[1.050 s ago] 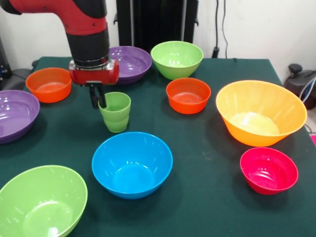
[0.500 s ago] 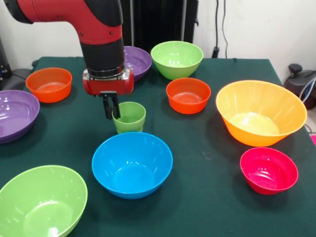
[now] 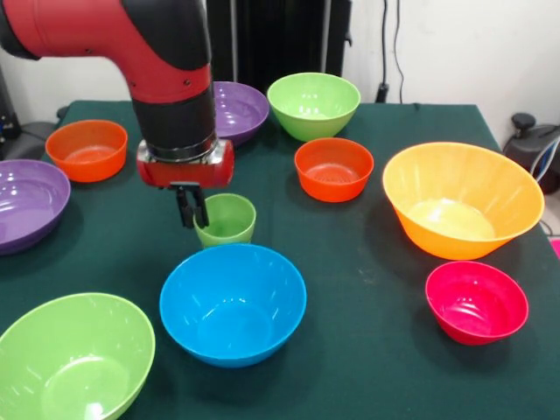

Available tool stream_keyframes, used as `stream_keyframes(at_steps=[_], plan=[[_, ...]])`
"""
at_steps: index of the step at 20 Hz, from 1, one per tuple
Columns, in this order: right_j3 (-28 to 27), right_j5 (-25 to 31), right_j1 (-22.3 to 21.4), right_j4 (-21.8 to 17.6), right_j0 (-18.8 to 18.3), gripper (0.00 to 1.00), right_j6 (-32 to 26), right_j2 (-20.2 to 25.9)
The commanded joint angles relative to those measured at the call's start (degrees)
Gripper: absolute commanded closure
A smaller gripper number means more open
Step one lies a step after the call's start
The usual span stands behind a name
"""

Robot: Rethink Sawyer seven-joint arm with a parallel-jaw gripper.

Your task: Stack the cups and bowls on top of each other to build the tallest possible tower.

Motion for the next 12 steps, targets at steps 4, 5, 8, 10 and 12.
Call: stream_keyframes(at_steps=[4,5,8,10,12], plan=[[-14.7,9.7,5.7,1.6,2.4,1.00,-6.0,2.6],[-14.9,9.9,5.6,1.6,2.4,1.00,-6.0,2.6],[-15.3,10.8,5.3,1.7,2.6,1.00,-5.7,2.5],[-15.6,11.3,5.0,1.8,2.8,1.00,-5.4,2.5],[-15.7,11.5,5.0,2.1,3.1,1.00,-4.9,2.5]])
